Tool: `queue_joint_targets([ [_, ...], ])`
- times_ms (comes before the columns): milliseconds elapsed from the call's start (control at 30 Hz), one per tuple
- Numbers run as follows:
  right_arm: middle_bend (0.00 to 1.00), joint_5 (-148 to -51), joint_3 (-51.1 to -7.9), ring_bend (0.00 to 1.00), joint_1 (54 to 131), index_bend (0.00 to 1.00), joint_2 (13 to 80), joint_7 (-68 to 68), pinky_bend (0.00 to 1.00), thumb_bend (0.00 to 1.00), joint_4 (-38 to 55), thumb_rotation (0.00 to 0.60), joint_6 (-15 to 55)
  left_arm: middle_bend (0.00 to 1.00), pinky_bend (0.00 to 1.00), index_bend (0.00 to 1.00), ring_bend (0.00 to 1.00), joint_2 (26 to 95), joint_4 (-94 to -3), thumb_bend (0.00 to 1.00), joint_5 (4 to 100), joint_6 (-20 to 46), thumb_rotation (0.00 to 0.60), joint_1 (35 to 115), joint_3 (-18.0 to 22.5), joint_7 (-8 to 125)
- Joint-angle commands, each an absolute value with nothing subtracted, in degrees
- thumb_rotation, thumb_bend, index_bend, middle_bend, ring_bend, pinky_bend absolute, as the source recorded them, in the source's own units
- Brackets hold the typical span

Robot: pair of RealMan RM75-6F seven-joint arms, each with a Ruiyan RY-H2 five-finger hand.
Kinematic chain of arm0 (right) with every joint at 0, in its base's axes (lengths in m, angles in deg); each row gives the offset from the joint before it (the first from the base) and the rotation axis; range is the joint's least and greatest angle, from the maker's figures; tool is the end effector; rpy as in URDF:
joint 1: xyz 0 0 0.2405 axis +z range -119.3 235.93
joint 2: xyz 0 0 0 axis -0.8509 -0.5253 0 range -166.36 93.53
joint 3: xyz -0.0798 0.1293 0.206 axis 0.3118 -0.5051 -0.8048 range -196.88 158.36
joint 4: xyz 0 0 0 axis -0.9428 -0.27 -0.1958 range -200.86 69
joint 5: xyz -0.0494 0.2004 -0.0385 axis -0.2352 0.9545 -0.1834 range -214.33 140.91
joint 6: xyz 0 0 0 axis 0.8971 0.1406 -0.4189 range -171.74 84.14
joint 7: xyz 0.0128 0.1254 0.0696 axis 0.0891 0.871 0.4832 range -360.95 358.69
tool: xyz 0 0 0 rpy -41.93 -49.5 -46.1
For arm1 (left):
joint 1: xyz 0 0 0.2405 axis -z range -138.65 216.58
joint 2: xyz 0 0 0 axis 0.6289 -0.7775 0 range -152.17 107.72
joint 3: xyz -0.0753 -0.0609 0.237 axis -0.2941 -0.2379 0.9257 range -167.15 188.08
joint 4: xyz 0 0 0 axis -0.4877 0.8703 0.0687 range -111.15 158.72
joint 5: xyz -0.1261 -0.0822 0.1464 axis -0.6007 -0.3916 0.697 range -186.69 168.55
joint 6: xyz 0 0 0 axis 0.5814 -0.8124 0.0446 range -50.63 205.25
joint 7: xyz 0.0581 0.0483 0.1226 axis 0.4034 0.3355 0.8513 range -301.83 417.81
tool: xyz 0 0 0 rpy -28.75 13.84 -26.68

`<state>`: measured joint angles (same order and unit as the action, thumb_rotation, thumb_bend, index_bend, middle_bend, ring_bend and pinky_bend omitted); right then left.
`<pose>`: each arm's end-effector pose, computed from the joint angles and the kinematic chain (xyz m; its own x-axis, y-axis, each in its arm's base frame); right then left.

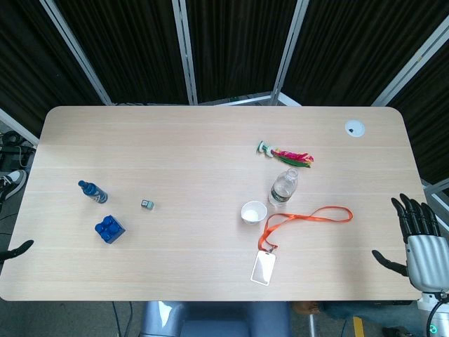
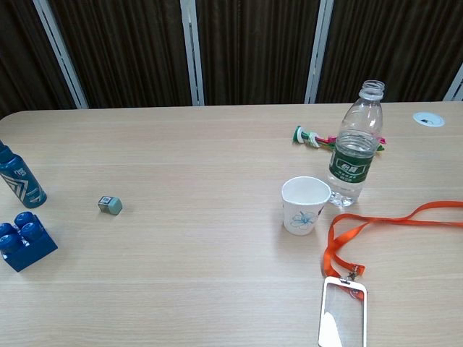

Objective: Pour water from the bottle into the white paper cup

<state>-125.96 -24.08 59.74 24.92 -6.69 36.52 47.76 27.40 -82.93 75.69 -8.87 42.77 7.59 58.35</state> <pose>-0.2737 -0.1672 0.1772 0.3657 0.1182 0.9232 -0.9288 -0.0175 0.3702 -0.2796 0.1726 0.2162 0.4023 -0.0078 0.9155 0.9154 0.0160 -0.4021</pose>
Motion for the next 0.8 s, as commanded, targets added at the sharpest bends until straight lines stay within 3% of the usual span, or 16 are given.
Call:
queue_joint_targets([
  [33, 0.0, -125.8, -24.2, 0.0, 59.7, 0.0, 24.9, -6.7, 0.0, 0.0, 36.5, 0.6, 47.8, 0.0, 0.0, 0.0, 0.0, 27.4, -83.0, 0.0, 75.7, -8.7, 0.6, 42.8, 7.6, 58.3],
  [267, 0.0, -125.6, -24.2, 0.0, 60.4, 0.0, 25.3, -4.3, 0.0, 0.0, 35.9, 0.6, 46.5, 0.0, 0.0, 0.0, 0.0, 27.3, -83.1, 0.0, 76.1, -8.9, 0.6, 42.8, 7.7, 57.9],
  [467, 0.0, -122.5, -25.7, 0.0, 63.5, 0.0, 27.5, 8.4, 0.0, 0.0, 31.6, 0.6, 40.9, 0.0, 0.0, 0.0, 0.0, 27.4, -82.7, 0.0, 76.5, -7.9, 0.6, 43.4, 7.7, 57.8],
  [800, 0.0, -115.4, -28.8, 0.0, 73.4, 0.0, 34.7, 33.4, 0.0, 0.0, 12.7, 0.6, 21.0, 0.0, 0.0, 0.0, 0.0, 27.7, -82.9, 0.01, 73.6, -5.8, 0.6, 44.3, 7.0, 57.7],
])
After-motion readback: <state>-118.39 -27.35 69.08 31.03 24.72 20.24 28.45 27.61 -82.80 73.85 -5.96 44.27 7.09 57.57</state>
